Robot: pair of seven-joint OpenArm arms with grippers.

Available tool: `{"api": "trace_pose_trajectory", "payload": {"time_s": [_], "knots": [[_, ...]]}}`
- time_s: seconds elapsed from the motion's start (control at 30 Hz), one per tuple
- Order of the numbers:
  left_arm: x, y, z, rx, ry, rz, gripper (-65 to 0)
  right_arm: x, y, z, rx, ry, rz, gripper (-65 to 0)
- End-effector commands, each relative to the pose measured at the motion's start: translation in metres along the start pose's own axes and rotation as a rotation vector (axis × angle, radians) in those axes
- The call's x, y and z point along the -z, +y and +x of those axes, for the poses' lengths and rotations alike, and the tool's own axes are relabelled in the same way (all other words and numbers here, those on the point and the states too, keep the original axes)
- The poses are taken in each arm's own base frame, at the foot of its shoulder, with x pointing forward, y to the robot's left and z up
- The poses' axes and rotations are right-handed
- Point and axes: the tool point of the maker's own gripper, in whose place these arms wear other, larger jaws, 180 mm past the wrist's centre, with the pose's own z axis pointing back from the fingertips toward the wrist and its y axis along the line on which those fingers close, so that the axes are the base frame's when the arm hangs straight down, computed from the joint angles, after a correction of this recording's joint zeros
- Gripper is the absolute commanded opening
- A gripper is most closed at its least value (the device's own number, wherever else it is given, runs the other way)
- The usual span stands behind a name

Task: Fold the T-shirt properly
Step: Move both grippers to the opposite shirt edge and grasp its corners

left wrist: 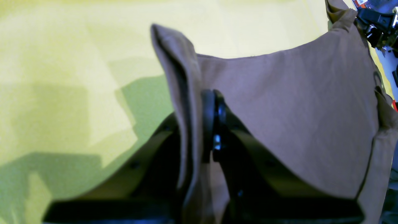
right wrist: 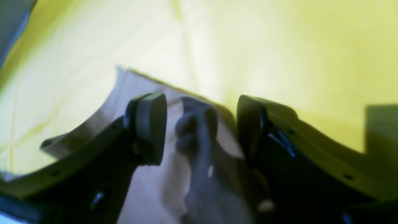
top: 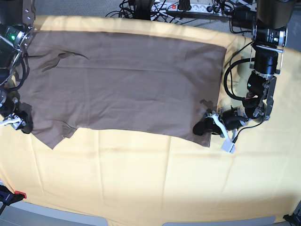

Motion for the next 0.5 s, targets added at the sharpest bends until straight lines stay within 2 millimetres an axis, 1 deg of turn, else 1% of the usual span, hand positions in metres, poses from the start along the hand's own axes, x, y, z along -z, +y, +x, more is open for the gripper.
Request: {"api": "trace_pose_trajectory", "payload": {"time_s": [0.0, 0.03, 0.1, 0.13, 0.17, 0.2, 0.3, 0.4, 0.47], "knots": [[-0.005, 0.0, 0.025, 0.025, -0.052, -0.003, -65.0, -0.001, 0.002, 0.01, -0.038, 0.007, -0.002, -27.7], [-0.006, 0.0, 0.025, 0.026, -0.056, -0.003, -65.0, 0.001, 0.005, 0.007, -0.052, 0.023, 0.0, -27.7], [-0.006, 0.0, 0.027, 0.026, -0.064, -0.001, -65.0, 0.003, 0.007, 0.01, -0.072, 0.017, 0.002, -27.8], [-0.007, 0.001, 0.027, 0.026, -0.065, -0.001, -65.0, 0.002, 0.006, 0.014, -0.076, 0.001, -0.001, -28.9], [-0.007, 0.001, 0.027, 0.026, -0.065, -0.001, -65.0, 0.0, 0.004, 0.019, -0.08, -0.02, -0.006, -32.4], [-0.006, 0.0, 0.028, 0.027, -0.066, -0.001, -65.0, -0.002, 0.002, 0.023, -0.085, -0.038, -0.014, -38.5], [-0.007, 0.0, 0.031, 0.027, -0.084, -0.001, -65.0, -0.007, -0.007, 0.033, -0.127, -0.069, -0.055, -64.4], [-0.007, -0.001, 0.036, 0.032, -0.11, -0.006, -65.0, -0.009, -0.012, 0.038, -0.162, -0.089, -0.081, -65.0], [-0.007, -0.003, 0.043, 0.048, -0.125, -0.014, -65.0, -0.009, -0.011, 0.043, -0.165, -0.107, -0.079, -65.0]]}}
